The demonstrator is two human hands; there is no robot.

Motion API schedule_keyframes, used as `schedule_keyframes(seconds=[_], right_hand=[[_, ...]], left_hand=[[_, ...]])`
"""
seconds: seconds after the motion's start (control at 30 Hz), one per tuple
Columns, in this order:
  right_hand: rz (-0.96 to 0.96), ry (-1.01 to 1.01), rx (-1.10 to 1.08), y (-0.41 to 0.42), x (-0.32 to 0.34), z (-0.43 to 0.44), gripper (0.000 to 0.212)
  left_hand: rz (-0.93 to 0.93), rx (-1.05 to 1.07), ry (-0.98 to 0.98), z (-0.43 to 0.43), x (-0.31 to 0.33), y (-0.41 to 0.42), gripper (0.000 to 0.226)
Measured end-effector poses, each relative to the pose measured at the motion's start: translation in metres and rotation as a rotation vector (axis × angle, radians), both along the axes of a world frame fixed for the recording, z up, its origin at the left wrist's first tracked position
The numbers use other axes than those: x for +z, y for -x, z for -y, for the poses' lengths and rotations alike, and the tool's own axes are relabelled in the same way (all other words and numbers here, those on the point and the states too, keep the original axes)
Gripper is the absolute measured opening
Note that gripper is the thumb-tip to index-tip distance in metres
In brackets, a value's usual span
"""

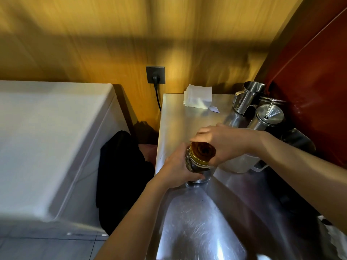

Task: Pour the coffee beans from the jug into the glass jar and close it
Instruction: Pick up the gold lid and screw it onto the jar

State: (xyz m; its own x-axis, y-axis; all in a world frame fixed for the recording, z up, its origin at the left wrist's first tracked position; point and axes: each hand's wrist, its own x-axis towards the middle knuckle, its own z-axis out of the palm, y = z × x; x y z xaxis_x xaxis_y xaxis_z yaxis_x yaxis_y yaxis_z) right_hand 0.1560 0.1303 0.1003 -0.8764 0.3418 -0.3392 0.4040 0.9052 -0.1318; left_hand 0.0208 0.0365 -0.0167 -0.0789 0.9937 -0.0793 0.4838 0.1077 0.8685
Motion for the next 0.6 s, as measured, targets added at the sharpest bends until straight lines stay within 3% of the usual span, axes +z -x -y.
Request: schedule_keyframes(seconds=[0.13,0.27,0.33,0.43,0.5,0.6], right_hand=[[0.013,-0.017,0.011,-0.004,0.002,-0.002,0.098],[-0.037,-0.053,0.055,-0.006,0.001,-0.002,0.078],[-0.061,-0.200,0.037,-0.004,-0.001,0.004,0.062],[-0.055,-0.431,-0.080,-0.002,-0.008,0.011,0.082],[-0.061,-0.354,-0.090,-0.005,-0.010,0.009,0.083],[-0.041,-0.111,-0.008,-0.008,-0.005,0.004,0.067]], left_hand=[[-0.015,0.009,-0.009,0.000,0.000,-0.001,0.085],[-0.024,-0.001,-0.020,0.000,0.000,0.000,0.087],[-0.035,0.010,-0.004,0.000,0.000,0.000,0.079],[-0.067,0.014,0.013,0.000,-0.001,-0.001,0.076],[-0.080,0.016,0.006,0.001,-0.001,-0.002,0.075],[-0.092,0.028,-0.008,0.001,0.001,-0.002,0.077]])
